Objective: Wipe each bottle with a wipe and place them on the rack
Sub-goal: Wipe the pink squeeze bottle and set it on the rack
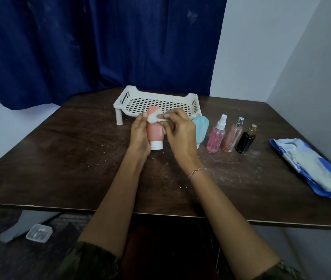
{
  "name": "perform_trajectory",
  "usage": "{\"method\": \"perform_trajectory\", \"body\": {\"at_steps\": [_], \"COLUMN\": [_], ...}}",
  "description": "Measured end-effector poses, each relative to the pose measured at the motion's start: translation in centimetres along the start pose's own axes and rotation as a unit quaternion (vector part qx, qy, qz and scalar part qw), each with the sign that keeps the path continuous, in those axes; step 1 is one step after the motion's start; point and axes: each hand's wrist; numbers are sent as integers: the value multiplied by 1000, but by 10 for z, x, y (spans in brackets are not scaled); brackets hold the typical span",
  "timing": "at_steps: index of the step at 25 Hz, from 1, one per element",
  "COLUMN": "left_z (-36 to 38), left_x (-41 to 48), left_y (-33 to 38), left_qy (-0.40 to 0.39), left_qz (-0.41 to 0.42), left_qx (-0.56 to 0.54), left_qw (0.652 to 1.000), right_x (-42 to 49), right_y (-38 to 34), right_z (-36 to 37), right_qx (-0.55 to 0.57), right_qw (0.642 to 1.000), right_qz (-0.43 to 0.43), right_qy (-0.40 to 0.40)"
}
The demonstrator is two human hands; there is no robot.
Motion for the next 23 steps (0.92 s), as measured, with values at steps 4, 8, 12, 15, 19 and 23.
{"method": "perform_trajectory", "body": {"at_steps": [4, 8, 12, 15, 19, 23], "left_z": [0, -1, -5, -3, -1, 1], "left_x": [0, 5, 2, 0, -1, -2], "left_y": [4, 4, 1, 1, -2, -7], "left_qy": [49, 34, -10, -25, -21, -36], "left_qz": [-32, 12, 30, 0, -21, -46], "left_qx": [-21, 48, 100, 59, 53, 54], "left_qw": [998, 998, 994, 998, 998, 997], "right_x": [-28, -48, -44, -29, -17, -17], "right_y": [3, 3, 0, -4, -5, -12], "right_z": [-1, 1, 2, 2, 7, 10], "right_qx": [41, 49, 48, 54, 44, 50], "right_qw": [999, 998, 999, 997, 997, 996], "right_qz": [2, -6, 4, 48, 63, 73], "right_qy": [-32, -44, -19, 9, 13, 7]}}
Point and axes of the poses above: each hand's wrist, its own x-axis towards the middle knuckle, its own z-axis out of the palm, y = z × x, and after that the axes turned 11 degrees about -x, right-handed
